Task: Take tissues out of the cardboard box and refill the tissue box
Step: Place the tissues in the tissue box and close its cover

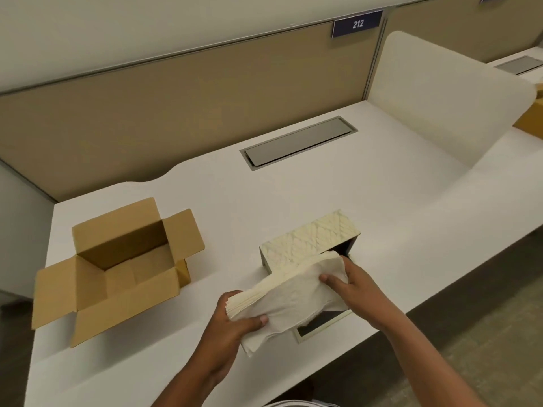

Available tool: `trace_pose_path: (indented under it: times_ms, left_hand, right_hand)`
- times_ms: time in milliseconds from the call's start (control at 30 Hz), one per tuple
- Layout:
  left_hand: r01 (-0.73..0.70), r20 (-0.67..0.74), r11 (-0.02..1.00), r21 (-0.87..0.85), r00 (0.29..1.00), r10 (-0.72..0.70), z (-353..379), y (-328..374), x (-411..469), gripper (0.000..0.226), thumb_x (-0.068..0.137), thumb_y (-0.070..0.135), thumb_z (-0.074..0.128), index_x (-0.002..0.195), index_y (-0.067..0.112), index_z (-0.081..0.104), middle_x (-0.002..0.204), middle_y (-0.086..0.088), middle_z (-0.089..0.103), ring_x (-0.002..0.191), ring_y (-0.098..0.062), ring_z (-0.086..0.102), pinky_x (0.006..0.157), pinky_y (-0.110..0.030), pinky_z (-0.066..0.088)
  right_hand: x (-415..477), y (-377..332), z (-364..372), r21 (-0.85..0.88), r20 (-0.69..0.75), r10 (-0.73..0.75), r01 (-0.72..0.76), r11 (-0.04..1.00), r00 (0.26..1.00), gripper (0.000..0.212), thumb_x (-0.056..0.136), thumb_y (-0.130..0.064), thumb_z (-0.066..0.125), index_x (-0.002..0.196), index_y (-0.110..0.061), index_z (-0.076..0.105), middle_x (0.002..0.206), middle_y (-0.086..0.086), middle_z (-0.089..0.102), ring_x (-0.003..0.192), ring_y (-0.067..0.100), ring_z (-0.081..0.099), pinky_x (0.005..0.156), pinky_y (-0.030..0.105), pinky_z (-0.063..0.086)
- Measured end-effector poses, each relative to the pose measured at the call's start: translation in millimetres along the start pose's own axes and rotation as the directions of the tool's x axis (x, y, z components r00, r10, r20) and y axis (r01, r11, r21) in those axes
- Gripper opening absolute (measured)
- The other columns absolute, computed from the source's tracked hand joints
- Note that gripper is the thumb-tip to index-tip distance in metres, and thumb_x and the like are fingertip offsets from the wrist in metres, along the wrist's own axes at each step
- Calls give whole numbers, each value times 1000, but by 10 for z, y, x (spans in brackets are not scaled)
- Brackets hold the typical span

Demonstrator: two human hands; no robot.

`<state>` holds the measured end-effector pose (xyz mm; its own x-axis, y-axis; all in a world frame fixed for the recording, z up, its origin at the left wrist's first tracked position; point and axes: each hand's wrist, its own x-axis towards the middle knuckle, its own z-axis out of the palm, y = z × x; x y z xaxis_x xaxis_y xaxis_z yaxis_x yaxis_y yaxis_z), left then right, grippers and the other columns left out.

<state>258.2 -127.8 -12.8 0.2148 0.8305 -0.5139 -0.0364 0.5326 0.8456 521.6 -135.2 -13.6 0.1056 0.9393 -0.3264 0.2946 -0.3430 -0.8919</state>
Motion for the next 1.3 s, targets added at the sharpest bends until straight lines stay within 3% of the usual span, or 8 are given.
trace_pose_path:
  times_ms: [133, 267, 500, 733, 833, 1067, 1200, 1300]
  left_hand:
    - [134, -10, 984, -121, 991, -136, 253, -175, 179, 66, 61, -4, 81, 119, 3, 51, 116, -21, 66, 104, -35, 65, 77, -39, 56]
    - [208, -23, 969, -132, 977, -213, 481, -353, 430, 51, 76, -5, 72, 123, -2, 54, 117, -21, 67, 105, -36, 66, 83, -41, 56]
    - [336, -40, 933, -127, 938, -343, 874, -541, 809, 43, 84, -4, 65, 125, -7, 54, 115, -22, 66, 101, -35, 66, 87, -40, 53]
    - [372, -94, 921, -120, 919, -383, 985, -537, 1073, 36, 84, -3, 66, 119, -5, 58, 114, -20, 67, 99, -32, 65, 96, -41, 50]
    - [402, -127, 910, -99, 902, -412, 985, -596, 1126, 42, 83, 0, 69, 122, -7, 54, 110, -18, 66, 98, -31, 64, 90, -36, 50]
    - [452, -243, 869, 199, 882, -403, 1025, -678, 1230, 86, 84, 31, 69, 147, 3, 18, 151, -14, 31, 136, -30, 35, 110, -38, 34]
    - [488, -372, 774, 404, 861, -348, 1016, -675, 1236, 93, 78, 46, 71, 144, 2, 23, 149, -15, 31, 132, -30, 39, 104, -40, 41]
    - [474, -358, 774, 419, 870, -339, 978, -726, 1238, 94, 79, 47, 70, 144, 2, 20, 151, -15, 29, 134, -31, 37, 106, -39, 39]
  right_hand:
    - [-5, 211, -201, -26, 27, 93, -93, 995, 995, 35, 88, -46, 57, 122, -38, 49, 117, -10, 61, 103, 11, 60, 93, 36, 51]
    - [102, 436, -361, -89, 38, 207, -203, 975, 978, 50, 90, -47, 54, 133, -23, 44, 125, -2, 58, 109, 20, 57, 100, 42, 46]
    - [459, 799, -587, -149, -65, 336, -342, 928, 940, 43, 86, -51, 60, 103, -11, 57, 101, 6, 62, 88, 20, 60, 76, 34, 48]
    - [755, 965, -623, -183, -52, 332, -336, 924, 942, 60, 88, -53, 54, 126, -6, 50, 117, 8, 60, 101, 25, 58, 79, 31, 44]
    - [844, 1002, -606, -211, -40, 346, -346, 914, 937, 64, 88, -54, 53, 132, -7, 45, 127, 11, 56, 108, 28, 56, 86, 34, 47]
    - [916, 1137, -572, -241, -41, 325, -325, 915, 945, 62, 89, -59, 45, 125, -9, 49, 118, 6, 60, 100, 22, 58, 85, 33, 47]
    - [923, 1215, -509, -326, -83, 262, -275, 905, 961, 60, 94, -55, 39, 131, -7, 46, 128, 10, 57, 112, 28, 55, 99, 38, 44]
    - [937, 1263, -468, -418, -147, 189, -235, 878, 971, 49, 96, -48, 39, 115, -6, 53, 116, 15, 58, 99, 24, 52, 96, 39, 43]
